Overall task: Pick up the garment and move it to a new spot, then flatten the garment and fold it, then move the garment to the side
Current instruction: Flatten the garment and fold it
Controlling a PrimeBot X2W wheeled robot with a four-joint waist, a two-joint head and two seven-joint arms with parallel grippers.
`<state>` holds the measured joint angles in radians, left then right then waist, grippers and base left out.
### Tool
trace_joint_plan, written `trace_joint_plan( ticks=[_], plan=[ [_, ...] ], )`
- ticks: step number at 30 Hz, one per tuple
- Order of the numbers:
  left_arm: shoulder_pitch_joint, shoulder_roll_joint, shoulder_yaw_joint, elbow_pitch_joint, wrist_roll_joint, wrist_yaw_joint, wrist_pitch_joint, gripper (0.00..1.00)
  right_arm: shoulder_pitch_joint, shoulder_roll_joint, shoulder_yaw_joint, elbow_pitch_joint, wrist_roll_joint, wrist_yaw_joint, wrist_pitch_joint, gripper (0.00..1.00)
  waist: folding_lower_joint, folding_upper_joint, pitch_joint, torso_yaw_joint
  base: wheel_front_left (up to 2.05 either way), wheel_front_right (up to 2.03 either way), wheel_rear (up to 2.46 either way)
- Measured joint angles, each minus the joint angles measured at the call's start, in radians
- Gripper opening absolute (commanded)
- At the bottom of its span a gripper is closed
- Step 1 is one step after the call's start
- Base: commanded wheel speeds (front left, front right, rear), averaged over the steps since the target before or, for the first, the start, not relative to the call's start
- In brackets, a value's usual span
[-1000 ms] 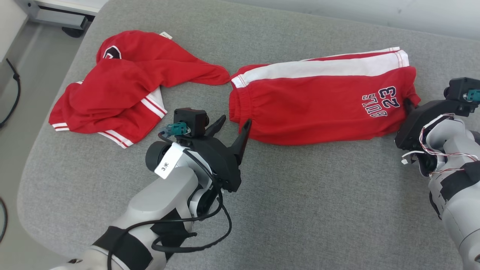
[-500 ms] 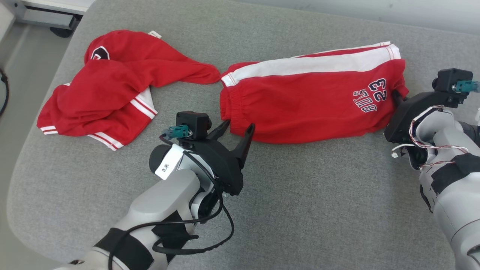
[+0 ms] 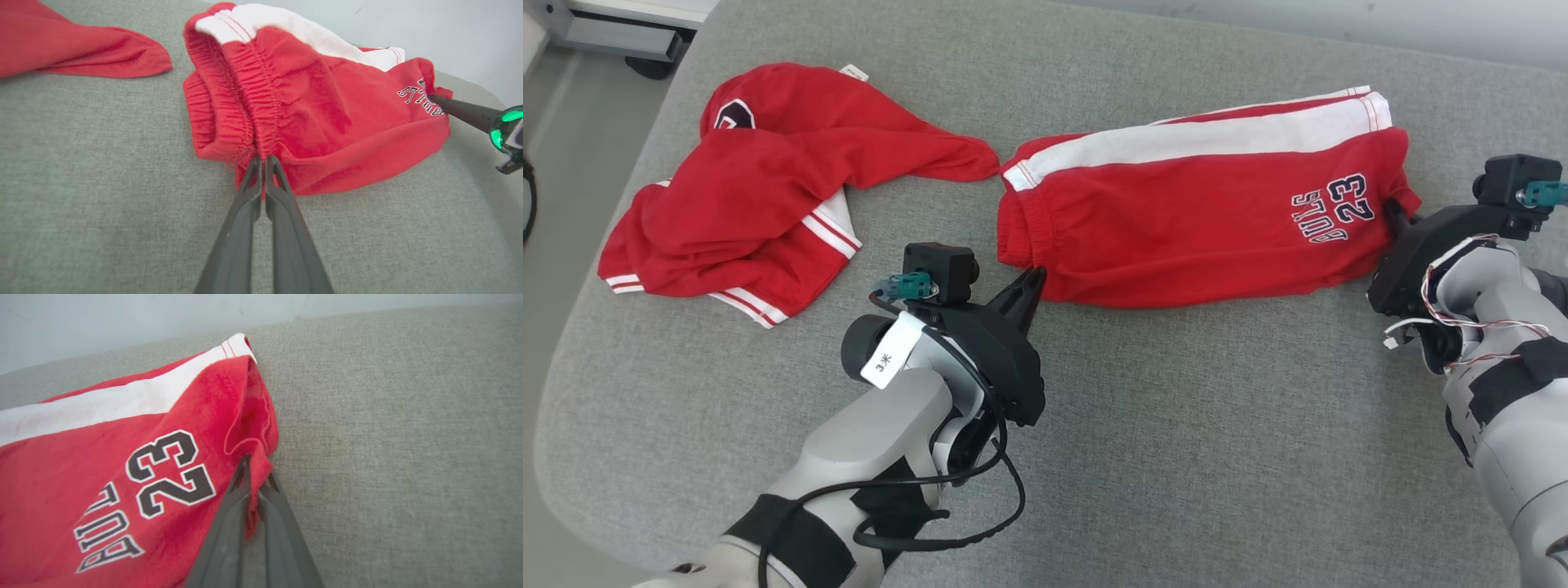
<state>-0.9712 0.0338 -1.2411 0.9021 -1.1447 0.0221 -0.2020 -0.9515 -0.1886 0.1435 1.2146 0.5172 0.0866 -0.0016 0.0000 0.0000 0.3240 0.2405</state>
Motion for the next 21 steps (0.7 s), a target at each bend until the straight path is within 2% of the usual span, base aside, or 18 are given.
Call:
trace_joint_plan(
  ticks=[4,11,14,21],
  plan=[
    [0.0,0.0,-0.003,0.012,0.0,-0.025,-0.002,0.0,0.005,-0.009,0.002,0.008,0.0,0.004,-0.009,0.0,0.0,0.0,-0.012,0.005,0.0,0.0,0.0],
    [0.023,0.006,-0.008,0.034,0.002,-0.095,-0.012,0.0,0.083,-0.025,0.005,0.008,0.0,0.024,-0.039,0.0,0.0,0.0,-0.056,0.012,0.0,0.0,0.0],
    [0.064,0.03,-0.016,0.029,0.002,-0.117,-0.018,0.0,0.125,-0.019,0.0,0.0,0.01,0.028,-0.067,0.0,-0.0001,0.0,-0.084,0.012,0.0,0.0,0.0],
    [0.162,0.085,-0.025,-0.022,-0.005,-0.138,-0.025,0.0,0.247,0.012,-0.001,-0.044,0.022,0.037,-0.133,0.0,-0.0002,-0.0001,-0.157,-0.003,0.0,0.0,0.0]
  ],
)
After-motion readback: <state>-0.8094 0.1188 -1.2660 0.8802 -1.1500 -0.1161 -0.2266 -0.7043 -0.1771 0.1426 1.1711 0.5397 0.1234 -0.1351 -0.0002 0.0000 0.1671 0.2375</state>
